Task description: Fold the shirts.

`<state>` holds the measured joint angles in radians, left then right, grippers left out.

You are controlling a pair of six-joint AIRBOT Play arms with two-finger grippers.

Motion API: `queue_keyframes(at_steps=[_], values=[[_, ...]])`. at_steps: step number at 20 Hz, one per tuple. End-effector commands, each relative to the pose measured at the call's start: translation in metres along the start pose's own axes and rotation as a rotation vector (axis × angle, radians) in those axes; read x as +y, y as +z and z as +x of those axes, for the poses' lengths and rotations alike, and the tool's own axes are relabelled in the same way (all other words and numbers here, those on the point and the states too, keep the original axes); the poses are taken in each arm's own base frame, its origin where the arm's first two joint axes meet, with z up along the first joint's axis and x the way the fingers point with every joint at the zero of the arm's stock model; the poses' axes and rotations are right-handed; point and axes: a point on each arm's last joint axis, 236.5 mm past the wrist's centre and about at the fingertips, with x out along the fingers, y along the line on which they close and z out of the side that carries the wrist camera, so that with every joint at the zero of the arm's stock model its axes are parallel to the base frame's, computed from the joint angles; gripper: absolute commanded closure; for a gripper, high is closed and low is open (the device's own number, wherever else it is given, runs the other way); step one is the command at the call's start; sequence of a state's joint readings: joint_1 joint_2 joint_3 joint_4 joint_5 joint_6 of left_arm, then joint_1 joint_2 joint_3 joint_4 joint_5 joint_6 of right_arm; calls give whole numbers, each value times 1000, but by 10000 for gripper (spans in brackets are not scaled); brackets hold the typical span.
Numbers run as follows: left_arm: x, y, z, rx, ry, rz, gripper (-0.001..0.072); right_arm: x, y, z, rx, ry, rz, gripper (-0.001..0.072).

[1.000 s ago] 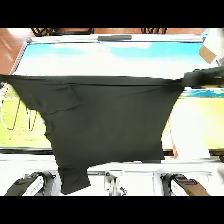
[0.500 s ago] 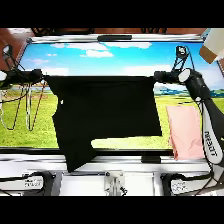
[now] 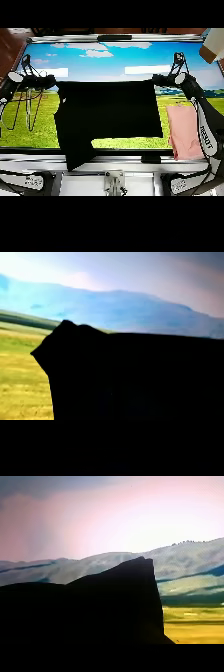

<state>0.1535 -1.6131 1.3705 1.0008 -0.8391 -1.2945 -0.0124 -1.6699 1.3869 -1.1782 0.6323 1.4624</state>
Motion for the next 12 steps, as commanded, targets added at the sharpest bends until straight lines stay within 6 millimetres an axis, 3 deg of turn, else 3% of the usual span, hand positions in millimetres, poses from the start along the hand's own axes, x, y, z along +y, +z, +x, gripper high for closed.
queue_keyframes(at_steps=[1,3,5,10,12], values=[[16,-86,-13,363,51,51,681,-8,-53,-17,242,-31,-54,650],[18,-117,-23,493,49,46,681,-22,-86,-21,380,-88,-42,650],[15,-128,-23,528,40,36,681,-31,-103,-22,451,-116,-35,650],[14,-151,-16,574,41,25,681,-33,-116,-22,503,-127,-5,650],[17,-150,-15,566,46,21,680,-34,-125,-23,540,-130,7,650]])
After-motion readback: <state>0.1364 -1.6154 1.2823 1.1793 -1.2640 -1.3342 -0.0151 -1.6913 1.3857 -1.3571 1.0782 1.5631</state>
